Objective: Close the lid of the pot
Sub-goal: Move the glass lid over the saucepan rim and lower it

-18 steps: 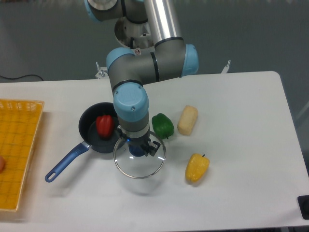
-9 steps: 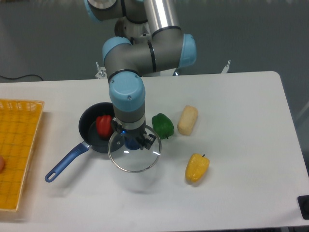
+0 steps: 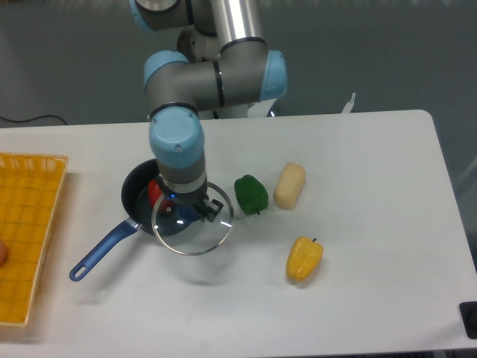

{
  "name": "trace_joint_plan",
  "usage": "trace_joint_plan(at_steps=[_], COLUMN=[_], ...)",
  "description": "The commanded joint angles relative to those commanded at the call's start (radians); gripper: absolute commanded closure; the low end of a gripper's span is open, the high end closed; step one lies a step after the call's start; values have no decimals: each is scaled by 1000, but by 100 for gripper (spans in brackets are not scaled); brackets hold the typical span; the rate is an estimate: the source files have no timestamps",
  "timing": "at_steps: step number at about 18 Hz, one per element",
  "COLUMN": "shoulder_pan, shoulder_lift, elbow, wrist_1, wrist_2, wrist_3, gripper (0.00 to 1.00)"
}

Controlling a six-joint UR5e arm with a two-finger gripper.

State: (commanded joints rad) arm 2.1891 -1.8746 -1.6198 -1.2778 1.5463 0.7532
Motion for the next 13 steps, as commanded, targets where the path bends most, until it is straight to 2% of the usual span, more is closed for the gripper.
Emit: trace_joint_plan(at_steps=[13], shoulder_pan=[-83], shoulder_lift=[48], elbow=[-81], wrist_1=[14], wrist_2=[34], wrist_3=[9], gripper=[55])
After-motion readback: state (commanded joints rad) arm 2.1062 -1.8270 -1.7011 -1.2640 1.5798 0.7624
